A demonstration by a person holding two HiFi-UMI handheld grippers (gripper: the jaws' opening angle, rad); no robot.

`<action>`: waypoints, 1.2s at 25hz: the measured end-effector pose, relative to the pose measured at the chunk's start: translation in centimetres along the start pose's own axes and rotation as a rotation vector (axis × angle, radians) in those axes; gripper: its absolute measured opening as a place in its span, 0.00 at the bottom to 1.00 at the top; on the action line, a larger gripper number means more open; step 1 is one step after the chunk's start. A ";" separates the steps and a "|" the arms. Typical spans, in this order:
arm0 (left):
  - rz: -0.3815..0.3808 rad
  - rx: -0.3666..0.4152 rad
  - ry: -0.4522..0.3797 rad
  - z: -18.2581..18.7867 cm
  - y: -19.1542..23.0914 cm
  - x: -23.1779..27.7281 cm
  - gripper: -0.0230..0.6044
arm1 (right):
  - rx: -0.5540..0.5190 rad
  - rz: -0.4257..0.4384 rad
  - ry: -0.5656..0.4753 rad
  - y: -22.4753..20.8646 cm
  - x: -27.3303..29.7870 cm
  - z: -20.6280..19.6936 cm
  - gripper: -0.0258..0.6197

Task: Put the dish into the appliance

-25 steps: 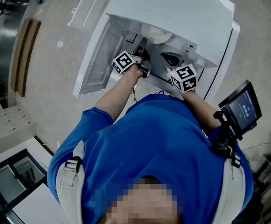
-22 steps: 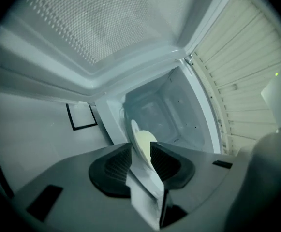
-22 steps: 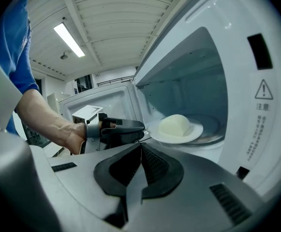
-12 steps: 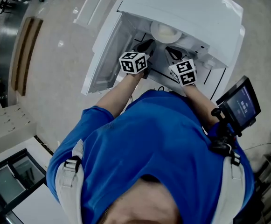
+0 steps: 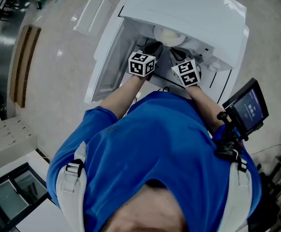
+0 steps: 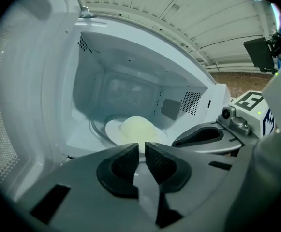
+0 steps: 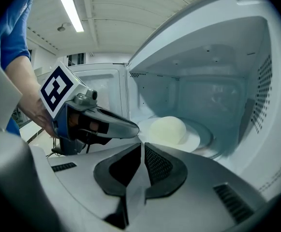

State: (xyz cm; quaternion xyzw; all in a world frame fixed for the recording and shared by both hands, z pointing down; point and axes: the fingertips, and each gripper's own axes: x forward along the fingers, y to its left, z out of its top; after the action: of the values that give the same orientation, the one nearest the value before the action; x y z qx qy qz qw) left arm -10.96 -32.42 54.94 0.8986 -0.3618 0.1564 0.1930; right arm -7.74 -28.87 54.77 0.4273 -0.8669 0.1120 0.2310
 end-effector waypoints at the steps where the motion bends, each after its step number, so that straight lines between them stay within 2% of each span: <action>1: 0.001 0.004 0.003 0.0 0.1 0.1 0.11 | 0.002 -0.005 0.001 -0.1 -0.1 -0.2 0.04; 16: 0.018 0.028 0.039 0.1 1.5 3.6 0.11 | 0.007 -0.010 0.001 -0.4 -0.5 -1.4 0.04; 30: 0.026 0.020 0.072 0.5 2.8 5.3 0.11 | -0.005 -0.001 -0.002 0.1 -0.5 -1.5 0.04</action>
State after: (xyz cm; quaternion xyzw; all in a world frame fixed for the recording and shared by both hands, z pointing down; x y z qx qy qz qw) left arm -9.25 -37.62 57.37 0.8894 -0.3648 0.1947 0.1950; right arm -7.10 -27.94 55.80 0.4274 -0.8672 0.1093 0.2310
